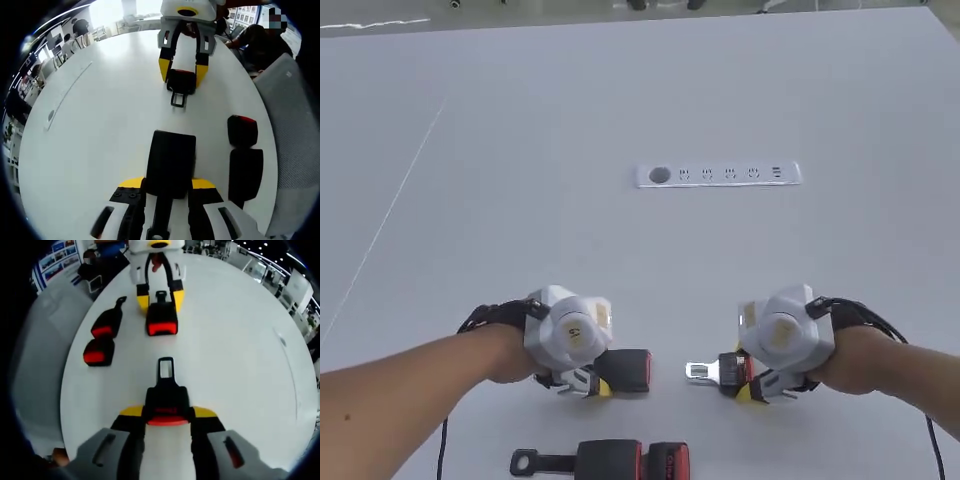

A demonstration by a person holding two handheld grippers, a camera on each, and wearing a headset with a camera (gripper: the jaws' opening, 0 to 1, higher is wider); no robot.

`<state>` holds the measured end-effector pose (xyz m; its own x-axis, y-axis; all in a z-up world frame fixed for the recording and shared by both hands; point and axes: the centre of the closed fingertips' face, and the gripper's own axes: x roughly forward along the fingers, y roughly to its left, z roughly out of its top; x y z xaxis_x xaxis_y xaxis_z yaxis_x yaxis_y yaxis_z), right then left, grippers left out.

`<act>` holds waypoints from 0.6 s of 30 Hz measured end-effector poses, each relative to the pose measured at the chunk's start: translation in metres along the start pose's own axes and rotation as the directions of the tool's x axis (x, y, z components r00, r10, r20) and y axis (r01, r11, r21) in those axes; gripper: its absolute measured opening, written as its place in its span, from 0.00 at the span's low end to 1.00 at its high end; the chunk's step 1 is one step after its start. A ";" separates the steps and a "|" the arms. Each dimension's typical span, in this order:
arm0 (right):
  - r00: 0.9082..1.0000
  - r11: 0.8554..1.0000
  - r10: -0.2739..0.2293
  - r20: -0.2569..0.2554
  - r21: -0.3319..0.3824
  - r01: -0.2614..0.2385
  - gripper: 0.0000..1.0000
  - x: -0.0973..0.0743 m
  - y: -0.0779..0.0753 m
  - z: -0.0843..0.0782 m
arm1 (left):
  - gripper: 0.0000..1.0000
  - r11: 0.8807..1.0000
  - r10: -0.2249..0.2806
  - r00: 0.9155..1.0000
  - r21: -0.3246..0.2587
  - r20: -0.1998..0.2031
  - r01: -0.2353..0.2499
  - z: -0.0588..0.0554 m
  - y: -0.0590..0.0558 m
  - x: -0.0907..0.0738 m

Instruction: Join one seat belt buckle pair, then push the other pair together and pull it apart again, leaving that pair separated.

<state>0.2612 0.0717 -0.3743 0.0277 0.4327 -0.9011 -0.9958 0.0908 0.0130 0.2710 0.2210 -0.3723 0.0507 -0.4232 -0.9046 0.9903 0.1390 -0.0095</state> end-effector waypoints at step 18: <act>0.998 1.000 0.002 0.065 -0.020 0.000 0.36 0.018 0.000 0.038 | 0.34 1.000 -0.007 1.000 -0.004 -0.002 0.007 0.000 0.000 0.001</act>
<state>0.2652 0.1133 -0.3746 0.0317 0.4903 -0.8710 -0.9974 0.0726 0.0045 0.2715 0.2204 -0.3731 0.0437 -0.4225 -0.9053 0.9900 0.1400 -0.0176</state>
